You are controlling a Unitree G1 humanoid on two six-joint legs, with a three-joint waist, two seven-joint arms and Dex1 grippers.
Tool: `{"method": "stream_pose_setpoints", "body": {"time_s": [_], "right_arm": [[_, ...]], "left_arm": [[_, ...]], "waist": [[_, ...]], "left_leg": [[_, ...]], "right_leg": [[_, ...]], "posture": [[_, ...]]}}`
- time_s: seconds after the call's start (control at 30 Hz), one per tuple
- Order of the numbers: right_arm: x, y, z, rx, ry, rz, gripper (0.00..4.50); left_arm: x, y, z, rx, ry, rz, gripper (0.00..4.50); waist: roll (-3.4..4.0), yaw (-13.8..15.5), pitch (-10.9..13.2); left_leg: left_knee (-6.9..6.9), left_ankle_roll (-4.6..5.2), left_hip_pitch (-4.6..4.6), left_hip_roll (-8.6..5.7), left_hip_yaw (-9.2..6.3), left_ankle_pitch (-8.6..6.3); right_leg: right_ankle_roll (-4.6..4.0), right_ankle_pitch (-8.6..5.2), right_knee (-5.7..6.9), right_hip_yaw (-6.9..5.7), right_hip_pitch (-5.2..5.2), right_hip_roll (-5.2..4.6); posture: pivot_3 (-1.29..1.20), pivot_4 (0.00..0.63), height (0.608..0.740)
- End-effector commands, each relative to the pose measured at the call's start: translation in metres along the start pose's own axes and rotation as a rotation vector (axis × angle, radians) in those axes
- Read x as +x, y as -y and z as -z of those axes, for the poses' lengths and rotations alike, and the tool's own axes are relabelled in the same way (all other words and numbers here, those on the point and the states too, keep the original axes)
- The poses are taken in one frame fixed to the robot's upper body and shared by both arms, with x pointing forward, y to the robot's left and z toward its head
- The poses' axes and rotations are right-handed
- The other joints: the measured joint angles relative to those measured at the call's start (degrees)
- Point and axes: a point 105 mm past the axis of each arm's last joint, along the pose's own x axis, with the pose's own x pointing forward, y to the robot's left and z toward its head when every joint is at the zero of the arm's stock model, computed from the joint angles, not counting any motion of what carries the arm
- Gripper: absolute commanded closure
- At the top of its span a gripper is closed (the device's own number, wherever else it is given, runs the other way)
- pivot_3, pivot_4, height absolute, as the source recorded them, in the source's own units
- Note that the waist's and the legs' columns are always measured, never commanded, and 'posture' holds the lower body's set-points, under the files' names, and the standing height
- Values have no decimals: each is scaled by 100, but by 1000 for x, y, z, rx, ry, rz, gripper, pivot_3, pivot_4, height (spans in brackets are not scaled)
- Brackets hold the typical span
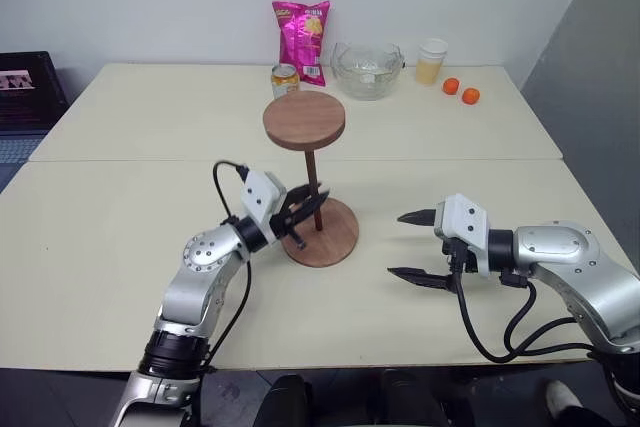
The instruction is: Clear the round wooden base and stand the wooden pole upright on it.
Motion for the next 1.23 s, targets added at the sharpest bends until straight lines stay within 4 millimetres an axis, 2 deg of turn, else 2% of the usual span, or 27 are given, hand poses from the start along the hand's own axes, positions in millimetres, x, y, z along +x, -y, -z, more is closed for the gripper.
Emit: {"method": "stream_pose_setpoints", "body": {"time_s": [0.03, 0.1, 0.2, 0.33, 0.43, 0.63, 0.77, 0.93, 1.13, 1.23], "right_arm": [[-2, 2, -8, -42, 25, 18, 0], [-2, 2, -8, -41, 26, 18, 0], [-2, 2, -8, -40, 28, 20, 0], [-2, 2, -8, -40, 30, 20, 0], [-2, 3, -8, -42, 31, 23, 0], [-4, 5, -6, -44, 31, 30, 0], [-7, 9, -5, -49, 46, 42, 0], [-17, 18, -9, -69, 102, 60, 0], [-28, 27, -8, -83, 125, 56, 0], [-27, 30, -7, -93, 122, 40, 0]], "left_arm": [[2, -3, -15, 44, 34, 4, 2502], [2, -1, -16, 60, 36, 18, 1962], [2, 3, -18, 80, 41, 43, 1461], [-1, 7, -22, 102, 51, 75, 1461], [-12, 12, -24, 172, 28, 136, 1461], [-54, -8, -45, 238, -23, 74, 1461], [-87, -24, -47, 277, -153, -17, 1461], [-125, -26, -53, 289, -264, -27, 1461], [-145, -28, -53, 270, -308, -70, 1461], [-145, -25, -51, 247, -298, -57, 1461]], "waist": [[-13, 27, 10], [-13, 71, 11], [-13, 76, 11], [-13, 73, 11], [-12, 72, 11], [-6, 22, 15], [-5, 21, 15], [-2, 15, 22], [8, 45, 29], [9, 34, 29]], "left_leg": [[1, 0, -7, 0, -4, 0], [9, -1, -41, -3, -9, 1], [10, -2, -50, -5, -9, 1], [10, -2, -69, -5, -8, 1], [10, -3, -75, -5, -9, 2], [6, -2, -77, -1, -8, 2], [7, -1, -76, -2, -8, 1], [4, -1, -80, -1, -5, 1], [6, 0, -79, -2, -6, 0], [5, 0, -79, -2, -4, 0]], "right_leg": [[0, 0, 0, -4, -5, 0], [-28, 17, 0, -9, -30, -5], [-28, 18, -8, -10, -34, -8], [-29, 19, -13, -10, -52, -8], [-29, 19, -8, -11, -60, -8], [-31, 19, 0, -8, -69, -7], [-30, 18, 1, -9, -70, -7], [-31, 18, -3, -6, -74, -7], [-31, 18, -5, -8, -71, -8], [-32, 18, -6, -6, -71, -8]], "posture": [[0, 150, 740], [0, 150, 740], [0, 150, 740], [0, 150, 740], [0, 150, 740], [0, 150, 740], [0, 150, 740], [0, 150, 740], [0, 150, 740], [0, 150, 740]]}}
